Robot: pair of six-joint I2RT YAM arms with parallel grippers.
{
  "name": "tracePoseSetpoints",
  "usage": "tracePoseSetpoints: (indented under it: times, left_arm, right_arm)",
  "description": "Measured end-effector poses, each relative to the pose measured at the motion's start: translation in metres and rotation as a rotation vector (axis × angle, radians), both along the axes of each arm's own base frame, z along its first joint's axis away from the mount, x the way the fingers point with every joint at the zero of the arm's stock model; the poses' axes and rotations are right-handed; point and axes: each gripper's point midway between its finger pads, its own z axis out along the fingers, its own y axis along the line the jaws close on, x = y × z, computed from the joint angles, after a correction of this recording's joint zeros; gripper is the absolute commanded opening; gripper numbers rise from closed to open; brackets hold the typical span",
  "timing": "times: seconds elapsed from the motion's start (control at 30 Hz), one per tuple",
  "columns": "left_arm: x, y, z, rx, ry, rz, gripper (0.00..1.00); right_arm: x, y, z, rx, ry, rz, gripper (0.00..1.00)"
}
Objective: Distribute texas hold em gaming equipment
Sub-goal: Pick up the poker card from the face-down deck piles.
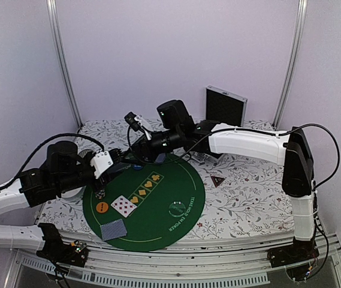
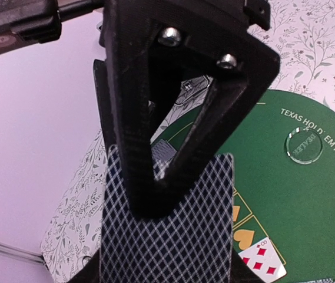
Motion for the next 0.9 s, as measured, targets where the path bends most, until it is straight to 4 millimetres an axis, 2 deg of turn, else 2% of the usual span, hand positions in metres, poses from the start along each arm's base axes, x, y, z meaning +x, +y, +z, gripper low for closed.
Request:
tracePoseSetpoints:
  times: [0.13, 0.5, 0.57, 0.9]
  left_arm:
    - [0.000, 0.000, 0.000, 0.000, -0.001, 0.001, 0.44]
    - [0.000, 0.001, -0.002, 0.008, 0.005, 0.004, 0.44]
    - [0.000, 0.001, -0.002, 0.007, 0.007, 0.001, 0.44]
    - [-0.001, -0.004, 0.005, -0.021, -0.009, -0.018, 0.44]
  right_arm:
    - [-0.001, -0.002, 0.000, -0.012, -0.012, 0.005, 0.55]
    - [-0.015, -0.005, 0.003, -0.009, 0.005, 0.078, 0.06]
    - [-0.016, -0.007, 0.004, -0.015, 0.007, 0.080, 0.04]
    - [-0.019, -0.016, 0.012, -0.036, -0.017, 0.074, 0.02]
